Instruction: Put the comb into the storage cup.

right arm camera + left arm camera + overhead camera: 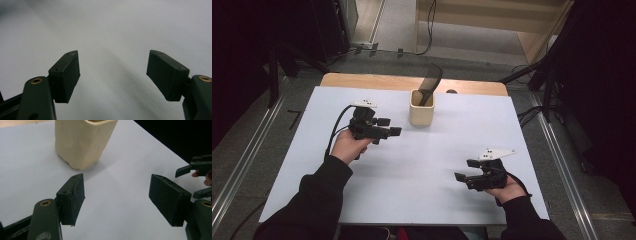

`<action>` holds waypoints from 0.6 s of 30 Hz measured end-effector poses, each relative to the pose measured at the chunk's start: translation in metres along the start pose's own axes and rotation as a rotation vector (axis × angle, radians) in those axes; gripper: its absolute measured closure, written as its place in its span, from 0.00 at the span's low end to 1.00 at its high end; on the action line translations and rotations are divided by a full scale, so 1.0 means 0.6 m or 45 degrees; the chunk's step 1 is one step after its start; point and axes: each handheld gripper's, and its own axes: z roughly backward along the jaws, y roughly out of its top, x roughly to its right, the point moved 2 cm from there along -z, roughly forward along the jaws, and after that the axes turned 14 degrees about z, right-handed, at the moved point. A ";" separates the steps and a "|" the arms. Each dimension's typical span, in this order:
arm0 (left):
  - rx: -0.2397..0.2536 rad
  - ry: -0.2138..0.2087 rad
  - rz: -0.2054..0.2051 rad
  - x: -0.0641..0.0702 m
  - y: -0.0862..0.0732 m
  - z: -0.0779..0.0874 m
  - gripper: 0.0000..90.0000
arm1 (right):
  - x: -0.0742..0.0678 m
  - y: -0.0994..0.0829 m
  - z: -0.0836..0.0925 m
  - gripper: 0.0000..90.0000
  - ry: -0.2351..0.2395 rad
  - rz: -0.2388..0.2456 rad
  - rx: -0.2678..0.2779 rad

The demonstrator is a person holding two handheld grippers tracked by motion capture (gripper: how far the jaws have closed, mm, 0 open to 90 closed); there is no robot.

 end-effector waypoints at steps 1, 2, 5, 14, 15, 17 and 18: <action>0.001 -0.002 -0.002 0.000 -0.002 0.002 0.33 | 0.000 0.000 0.000 0.28 0.001 -0.001 0.000; 0.001 -0.001 -0.001 0.001 -0.004 0.003 0.33 | 0.000 0.000 0.000 0.28 0.001 -0.003 -0.001; -0.002 0.001 -0.003 0.004 -0.009 0.007 0.33 | 0.000 0.001 0.000 0.28 0.000 -0.003 -0.002; -0.004 -0.004 -0.007 0.014 -0.023 0.023 0.33 | 0.000 0.002 -0.002 0.28 0.007 0.005 -0.006; 0.001 -0.007 -0.007 0.014 -0.024 0.025 0.33 | 0.000 0.002 -0.002 0.28 0.007 0.008 -0.005; 0.007 -0.007 -0.007 0.015 -0.028 0.029 0.32 | 0.000 0.003 -0.003 0.28 0.007 0.008 -0.006; 0.010 -0.007 -0.005 0.016 -0.030 0.031 0.32 | 0.001 0.003 -0.003 0.28 0.007 0.009 -0.004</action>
